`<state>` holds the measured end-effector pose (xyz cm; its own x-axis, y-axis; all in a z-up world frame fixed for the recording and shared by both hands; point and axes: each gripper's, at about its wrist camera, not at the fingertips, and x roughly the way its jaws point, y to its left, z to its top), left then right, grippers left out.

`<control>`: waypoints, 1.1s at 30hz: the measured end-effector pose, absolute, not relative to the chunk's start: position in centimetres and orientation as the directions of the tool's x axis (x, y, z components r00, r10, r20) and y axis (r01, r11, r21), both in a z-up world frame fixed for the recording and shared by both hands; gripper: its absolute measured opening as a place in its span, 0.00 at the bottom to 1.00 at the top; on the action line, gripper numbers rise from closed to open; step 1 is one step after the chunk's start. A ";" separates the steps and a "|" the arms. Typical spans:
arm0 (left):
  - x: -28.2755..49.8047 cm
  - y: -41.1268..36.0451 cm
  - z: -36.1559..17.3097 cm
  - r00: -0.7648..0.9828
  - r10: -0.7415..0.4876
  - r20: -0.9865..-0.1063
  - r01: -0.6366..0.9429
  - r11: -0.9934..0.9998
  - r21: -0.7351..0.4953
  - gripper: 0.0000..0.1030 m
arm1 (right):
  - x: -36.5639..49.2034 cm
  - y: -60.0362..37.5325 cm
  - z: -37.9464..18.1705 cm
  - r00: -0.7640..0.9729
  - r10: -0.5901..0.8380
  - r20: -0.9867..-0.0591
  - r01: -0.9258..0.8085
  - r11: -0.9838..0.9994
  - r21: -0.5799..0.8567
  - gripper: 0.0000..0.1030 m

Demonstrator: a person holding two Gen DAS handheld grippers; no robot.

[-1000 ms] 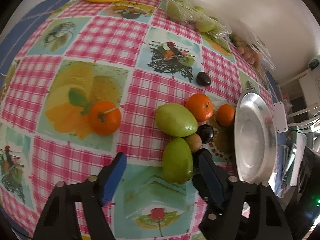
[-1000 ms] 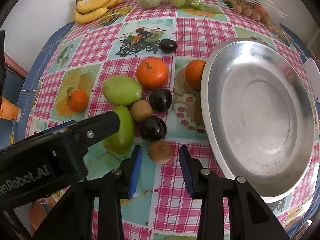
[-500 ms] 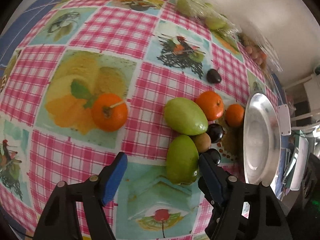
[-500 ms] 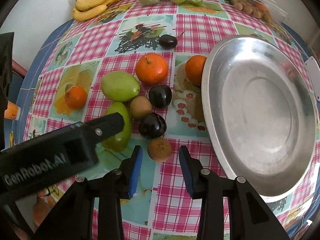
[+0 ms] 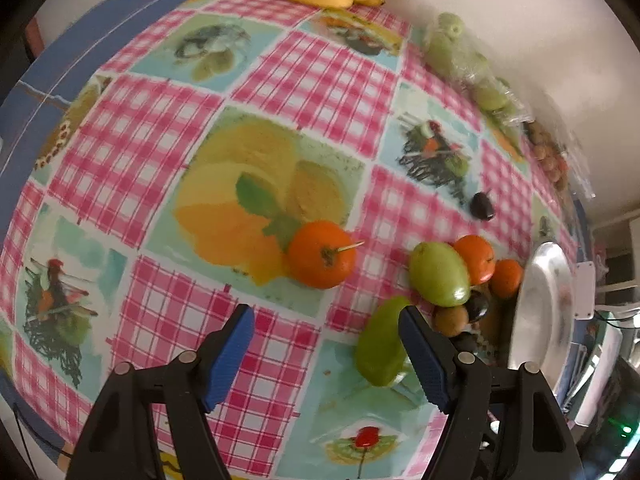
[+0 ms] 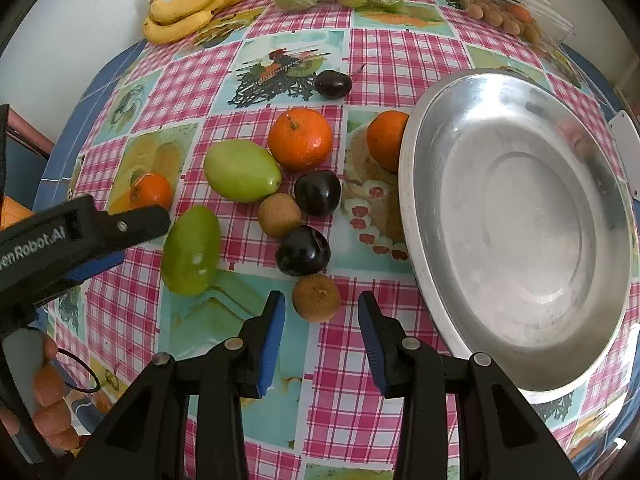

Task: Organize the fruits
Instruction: 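Close the right tool on the kiwi while the left tool grasps the green mango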

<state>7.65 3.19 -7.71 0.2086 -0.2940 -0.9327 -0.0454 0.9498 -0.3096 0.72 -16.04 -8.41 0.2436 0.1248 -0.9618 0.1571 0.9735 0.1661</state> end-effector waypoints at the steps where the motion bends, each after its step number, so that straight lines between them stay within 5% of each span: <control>1: 7.5 3.1 -7.5 0.213 -0.300 -0.930 -0.034 0.949 -0.314 0.75 | 0.7 -16.1 -8.4 0.245 0.125 -0.962 0.157 0.973 0.167 0.38; 9: 6.9 -0.5 -7.5 0.194 -0.284 -0.939 0.105 0.958 -0.268 0.75 | 0.9 -16.2 -8.7 0.237 0.117 -0.964 0.161 0.974 0.158 0.38; 33: 7.8 -2.4 -10.3 0.223 -0.117 -0.968 0.169 0.982 -0.080 0.69 | 1.4 -12.6 -9.6 0.241 0.006 -0.970 0.091 0.995 0.028 0.38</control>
<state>7.81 -2.40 -10.26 0.2229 -0.1171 -0.9678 0.1691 0.9823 -0.0800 1.43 -12.60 -9.64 0.2415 0.0057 -0.9704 0.0908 0.9955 0.0284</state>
